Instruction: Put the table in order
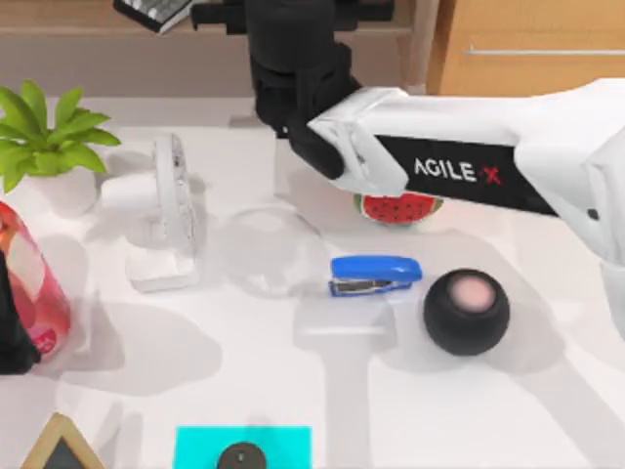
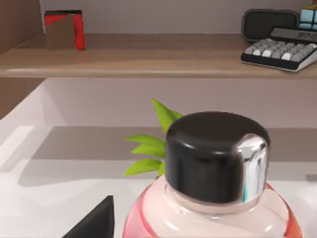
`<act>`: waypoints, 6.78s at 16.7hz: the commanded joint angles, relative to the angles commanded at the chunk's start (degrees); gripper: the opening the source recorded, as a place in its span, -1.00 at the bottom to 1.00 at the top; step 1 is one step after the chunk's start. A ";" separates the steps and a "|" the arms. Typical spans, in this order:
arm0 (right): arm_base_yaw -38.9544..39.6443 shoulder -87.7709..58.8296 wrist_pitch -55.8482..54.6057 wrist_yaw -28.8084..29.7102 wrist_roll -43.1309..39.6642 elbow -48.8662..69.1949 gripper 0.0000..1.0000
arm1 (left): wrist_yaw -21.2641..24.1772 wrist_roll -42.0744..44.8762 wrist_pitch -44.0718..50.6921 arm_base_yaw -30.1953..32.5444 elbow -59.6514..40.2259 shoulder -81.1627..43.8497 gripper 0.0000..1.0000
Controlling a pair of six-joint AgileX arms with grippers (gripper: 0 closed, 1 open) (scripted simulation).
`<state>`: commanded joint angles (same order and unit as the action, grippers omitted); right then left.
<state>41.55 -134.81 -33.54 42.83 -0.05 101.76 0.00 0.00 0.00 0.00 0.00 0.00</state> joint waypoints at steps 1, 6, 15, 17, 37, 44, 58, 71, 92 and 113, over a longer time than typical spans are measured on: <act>0.00 0.00 0.00 0.00 0.00 0.00 -1.00 | 0.00 0.00 0.00 0.00 0.00 0.00 1.00; 0.00 0.00 0.00 0.00 0.00 0.00 -1.00 | 0.00 0.00 0.00 0.00 0.00 0.00 1.00; 2.55 5.63 -1.22 2.29 0.13 -6.85 -1.00 | 0.00 0.00 0.00 0.00 0.00 0.00 1.00; 3.37 7.34 -1.63 3.05 0.15 -9.00 -1.00 | 0.00 0.00 0.00 0.00 0.00 0.00 1.00; -3.94 38.26 0.99 -28.93 21.06 -43.17 -1.00 | 0.00 0.00 0.00 0.00 0.00 0.00 1.00; -18.26 53.98 0.95 -49.64 39.92 -61.50 -1.00 | 0.00 0.00 0.00 0.00 0.00 0.00 1.00; -65.43 39.19 -3.44 -68.47 77.08 -60.94 -1.00 | 0.00 0.00 0.00 0.00 0.00 0.00 1.00; -71.06 27.16 -6.80 -69.11 83.25 -50.81 -1.00 | 0.00 0.00 0.00 0.00 0.00 0.00 1.00; -69.23 21.72 -5.93 -67.05 83.85 -44.16 0.51 | 0.00 0.00 0.00 0.00 0.00 0.00 1.00; -72.82 29.21 -8.78 -70.54 82.68 -54.70 1.00 | 0.00 0.00 0.00 0.00 0.00 0.00 1.00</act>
<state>-31.27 -105.60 -42.31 -27.71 82.63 47.05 0.00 0.00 0.00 0.00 0.00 0.00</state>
